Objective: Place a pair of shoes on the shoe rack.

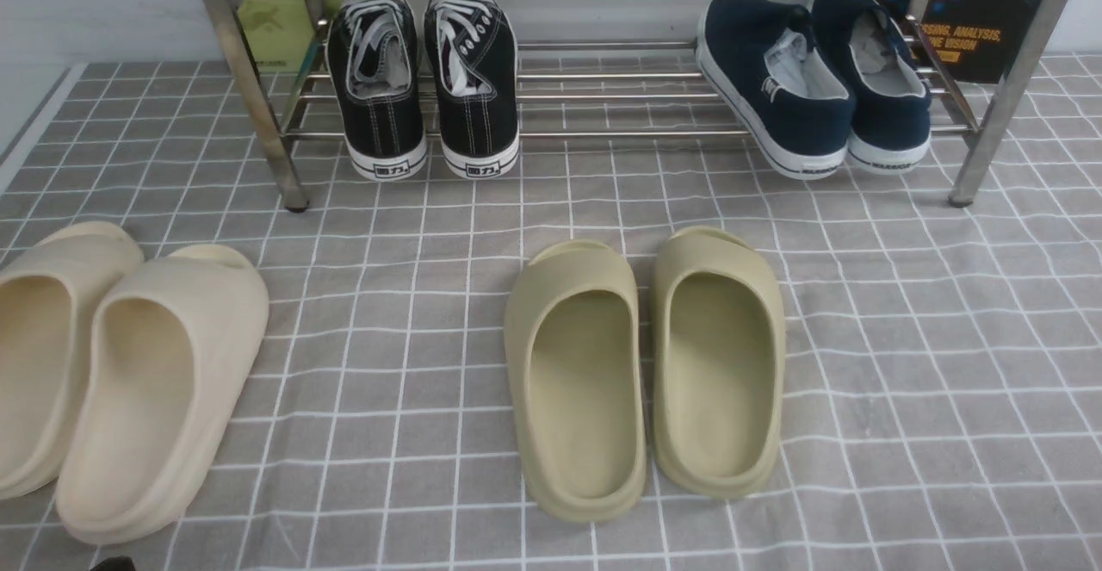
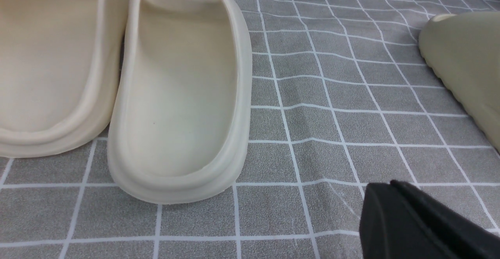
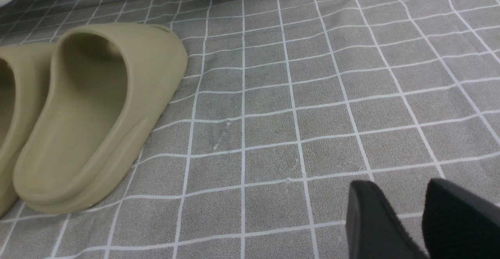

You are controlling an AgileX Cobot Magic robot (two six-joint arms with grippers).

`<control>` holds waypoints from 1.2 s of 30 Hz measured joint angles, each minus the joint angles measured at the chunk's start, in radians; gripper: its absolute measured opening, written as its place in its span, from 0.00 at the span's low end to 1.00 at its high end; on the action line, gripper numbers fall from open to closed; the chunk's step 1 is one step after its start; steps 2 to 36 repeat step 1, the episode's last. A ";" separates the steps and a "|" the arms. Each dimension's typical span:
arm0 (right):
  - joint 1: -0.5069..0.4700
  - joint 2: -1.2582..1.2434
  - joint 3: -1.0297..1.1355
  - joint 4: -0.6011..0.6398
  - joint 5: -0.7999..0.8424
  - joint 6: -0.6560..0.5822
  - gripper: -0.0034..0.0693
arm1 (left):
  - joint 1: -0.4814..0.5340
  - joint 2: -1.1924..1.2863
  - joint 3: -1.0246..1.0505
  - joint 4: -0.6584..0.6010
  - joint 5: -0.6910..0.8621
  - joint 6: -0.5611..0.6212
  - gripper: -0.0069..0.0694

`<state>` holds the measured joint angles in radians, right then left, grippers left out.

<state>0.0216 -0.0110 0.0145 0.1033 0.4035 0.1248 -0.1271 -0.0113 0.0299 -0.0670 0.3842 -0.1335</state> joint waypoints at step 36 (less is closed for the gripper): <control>0.000 0.000 0.000 0.000 0.000 0.000 0.37 | 0.000 0.000 0.000 0.000 0.000 0.000 0.09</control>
